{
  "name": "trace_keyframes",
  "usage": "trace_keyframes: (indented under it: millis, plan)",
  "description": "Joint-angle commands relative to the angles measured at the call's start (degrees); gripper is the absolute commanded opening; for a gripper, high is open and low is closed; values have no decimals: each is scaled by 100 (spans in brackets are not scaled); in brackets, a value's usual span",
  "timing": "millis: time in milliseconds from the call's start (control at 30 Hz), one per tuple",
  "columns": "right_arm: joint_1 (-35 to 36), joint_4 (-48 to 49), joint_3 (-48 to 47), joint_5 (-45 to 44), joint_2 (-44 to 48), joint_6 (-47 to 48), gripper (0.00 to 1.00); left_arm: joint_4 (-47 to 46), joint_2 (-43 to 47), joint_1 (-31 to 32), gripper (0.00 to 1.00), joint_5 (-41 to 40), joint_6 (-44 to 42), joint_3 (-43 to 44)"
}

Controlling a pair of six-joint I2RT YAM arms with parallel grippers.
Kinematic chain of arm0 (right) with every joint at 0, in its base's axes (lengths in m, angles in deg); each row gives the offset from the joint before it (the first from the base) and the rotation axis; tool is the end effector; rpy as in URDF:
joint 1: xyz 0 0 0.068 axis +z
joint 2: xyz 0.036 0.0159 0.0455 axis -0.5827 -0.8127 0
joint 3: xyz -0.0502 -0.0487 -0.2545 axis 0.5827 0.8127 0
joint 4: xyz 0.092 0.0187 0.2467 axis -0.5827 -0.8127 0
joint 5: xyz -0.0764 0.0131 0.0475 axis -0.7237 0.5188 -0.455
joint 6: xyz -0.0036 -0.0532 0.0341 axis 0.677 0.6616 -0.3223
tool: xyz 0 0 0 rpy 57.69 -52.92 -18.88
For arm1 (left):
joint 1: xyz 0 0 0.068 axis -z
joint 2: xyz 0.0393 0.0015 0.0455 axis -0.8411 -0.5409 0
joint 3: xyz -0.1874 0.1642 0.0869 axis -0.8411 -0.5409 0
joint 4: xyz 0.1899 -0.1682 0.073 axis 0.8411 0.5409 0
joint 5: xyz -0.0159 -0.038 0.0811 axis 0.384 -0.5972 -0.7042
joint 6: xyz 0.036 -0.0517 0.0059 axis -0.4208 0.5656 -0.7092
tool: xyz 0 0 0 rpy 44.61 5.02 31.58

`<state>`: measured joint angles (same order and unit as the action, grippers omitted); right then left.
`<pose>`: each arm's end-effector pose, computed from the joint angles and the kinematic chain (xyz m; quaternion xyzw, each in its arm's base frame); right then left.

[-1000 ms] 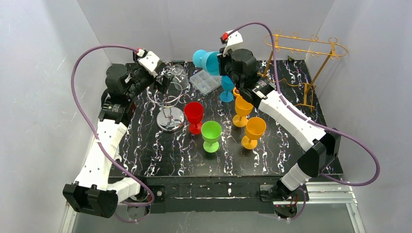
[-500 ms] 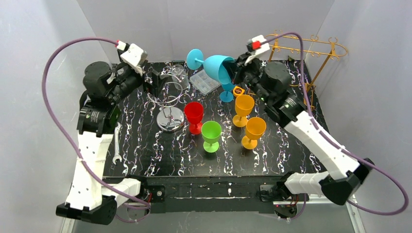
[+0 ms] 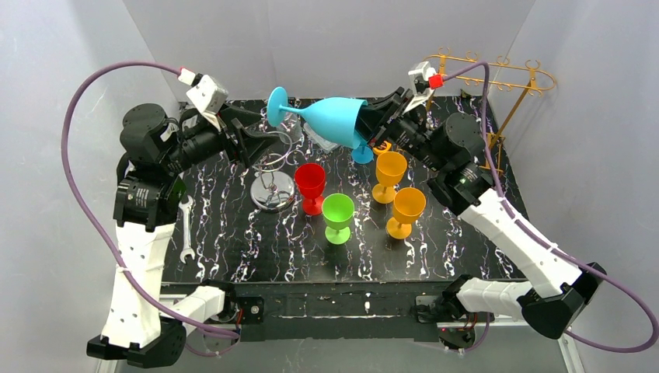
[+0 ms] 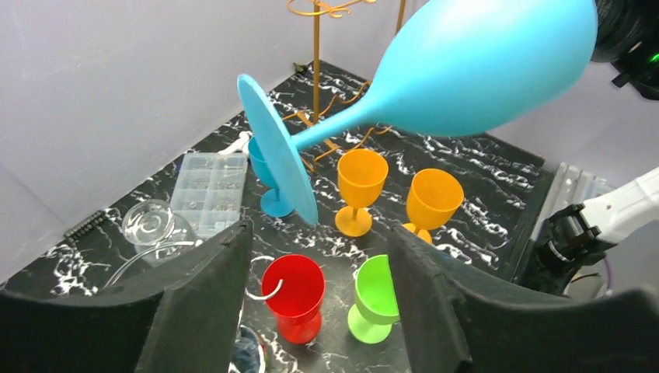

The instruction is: Place the wine glass upside down on the wine glass rack

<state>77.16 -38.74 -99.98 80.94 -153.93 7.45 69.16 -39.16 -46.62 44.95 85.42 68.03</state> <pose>0.1932 0.1847 0.4912 -0.1824 0.5148 0.4843 0.6835 0.1683 -0.0649 0.5234 0.3238 0.6027 -0.3048 0.6626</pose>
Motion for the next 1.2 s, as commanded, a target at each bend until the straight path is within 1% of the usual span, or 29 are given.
trace_keyframes:
  millis: [0,67,133,200,233,267,300,333,367,400,433,467,500,533,700,767,867,900,1000,1033,1067,1133,1167]
  plan:
    - [98,654,87,241,11,-352,1,-485,-12,10,56,240,295,18]
    - [159,753,159,182,1,-378,1,-549,-110,11,49,301,346,79]
    - [244,885,227,114,-8,-375,1,-506,-230,14,46,370,407,154]
    - [556,1043,285,-45,-78,-301,1,-479,-398,10,43,296,383,250]
    - [831,979,274,-204,-142,-43,1,-431,-471,11,26,117,257,328]
    - [962,854,267,-265,-167,73,1,-387,-486,9,8,-186,139,378]
    - [981,704,303,-303,-152,161,3,-387,-461,9,0,-455,-100,413]
    - [981,583,346,-362,-109,234,15,-411,-407,11,0,-572,-354,414]
    - [981,85,371,-439,-2,520,51,-391,-276,9,0,-544,-841,416]
    - [973,-1241,206,-484,236,1188,97,-286,197,15,0,-313,-2236,214]
    - [952,-2009,20,-271,268,1569,98,-317,499,7,0,-125,-2980,-43]
    - [936,-2316,-93,-98,277,1691,98,-348,618,10,0,-27,-3391,-197]
    - [864,-2817,-213,266,282,1922,100,-375,848,17,0,210,-3862,-373]
    - [789,-3118,-329,624,271,2072,100,-396,997,13,0,362,-4275,-496]
    - [682,-4052,-739,1561,125,2476,100,-461,1455,17,0,889,-5135,-850]
    - [682,-4400,-902,2097,27,2631,100,-462,1602,9,0,955,-5540,-989]
    - [682,-4566,-1011,2494,-64,2592,100,-473,1727,16,0,888,-5942,-1039]
    - [682,-4309,-949,2543,-51,2389,100,-499,1754,18,0,865,-5992,-1056]
    - [682,-2904,-577,2790,13,1374,100,-531,1903,14,0,894,-6349,-1218]
    - [683,-2341,-460,2822,-1,965,100,-543,1983,14,0,936,-6613,-1342]
    - [682,-1579,-286,2888,-26,449,100,-570,2065,17,0,973,-6860,-1483]
    - [740,-41,77,3098,-235,-662,100,-642,2153,17,0,977,-7103,-1631]
    - [839,498,182,3127,-375,-1051,100,-646,2164,13,0,954,-7152,-1649]
